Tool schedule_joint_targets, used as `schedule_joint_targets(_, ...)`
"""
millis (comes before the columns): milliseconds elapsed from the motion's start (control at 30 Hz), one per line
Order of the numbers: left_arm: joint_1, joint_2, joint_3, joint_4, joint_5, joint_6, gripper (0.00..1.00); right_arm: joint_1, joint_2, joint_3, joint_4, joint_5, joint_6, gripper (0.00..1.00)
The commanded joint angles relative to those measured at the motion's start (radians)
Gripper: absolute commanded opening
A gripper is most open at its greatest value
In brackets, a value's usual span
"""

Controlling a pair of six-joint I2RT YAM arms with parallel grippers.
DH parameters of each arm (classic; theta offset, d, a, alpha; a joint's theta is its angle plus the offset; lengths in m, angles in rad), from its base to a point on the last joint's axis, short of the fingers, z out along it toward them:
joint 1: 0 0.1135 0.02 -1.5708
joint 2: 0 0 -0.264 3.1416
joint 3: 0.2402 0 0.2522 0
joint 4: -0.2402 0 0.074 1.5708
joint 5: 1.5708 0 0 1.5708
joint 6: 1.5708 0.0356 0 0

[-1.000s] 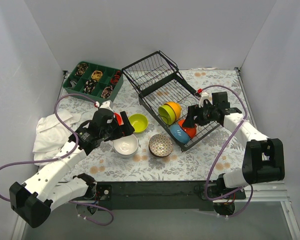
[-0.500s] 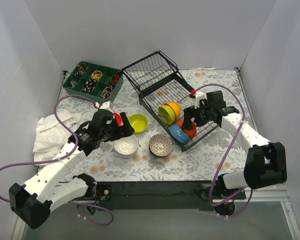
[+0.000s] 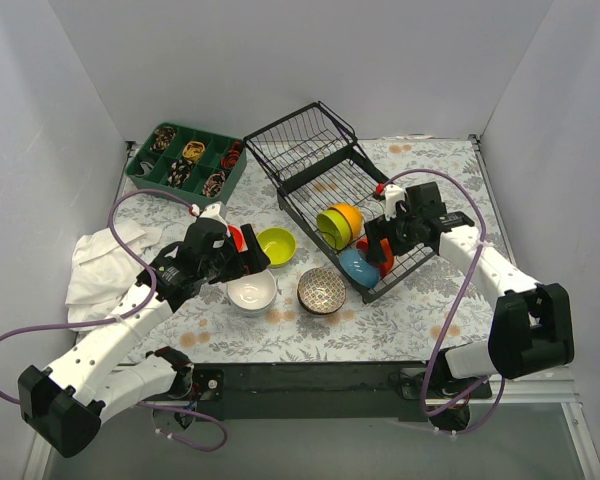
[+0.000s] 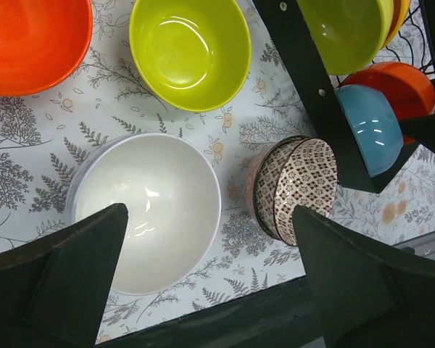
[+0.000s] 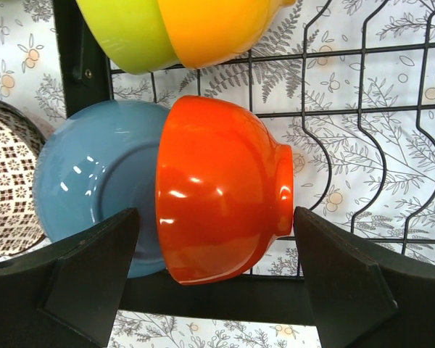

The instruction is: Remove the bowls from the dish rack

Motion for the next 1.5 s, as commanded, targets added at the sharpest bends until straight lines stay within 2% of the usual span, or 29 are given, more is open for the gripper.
schedule_joint_targets(0,0.005,-0.006,-0.010,0.018,0.011,0.009,0.98,0.009,0.021,0.039,-0.007,0.034,-0.005,0.94)
schedule_joint_targets(233,0.006,-0.029,-0.014,0.000,-0.003,0.003,0.98,0.000,0.064,0.034,0.028,0.006,0.024,0.94)
schedule_joint_targets(467,0.006,-0.058,-0.023,-0.019,-0.011,-0.001,0.98,-0.098,0.086,0.013,0.065,-0.111,0.057,0.94)
schedule_joint_targets(767,0.005,-0.058,-0.019,-0.011,-0.004,0.003,0.98,-0.107,0.090,0.002,0.054,-0.179,0.068,0.88)
schedule_joint_targets(1067,0.005,-0.043,-0.010,0.009,0.014,0.006,0.98,-0.103,0.046,0.049,-0.032,-0.166,0.071,0.63)
schedule_joint_targets(1167,0.005,-0.035,-0.008,0.015,0.017,0.008,0.98,-0.090,0.018,0.066,-0.043,-0.132,0.082,0.48)
schedule_joint_targets(1200,0.005,-0.034,-0.005,0.017,0.019,0.008,0.98,-0.086,0.012,0.071,-0.047,-0.120,0.084,0.39)
schedule_joint_targets(1267,0.006,-0.031,-0.003,0.023,0.020,0.009,0.98,-0.067,0.000,0.082,-0.056,-0.081,0.090,0.31)
schedule_joint_targets(1467,0.006,-0.015,0.003,0.037,0.029,0.003,0.98,-0.026,-0.057,0.108,-0.066,0.046,0.110,0.25)
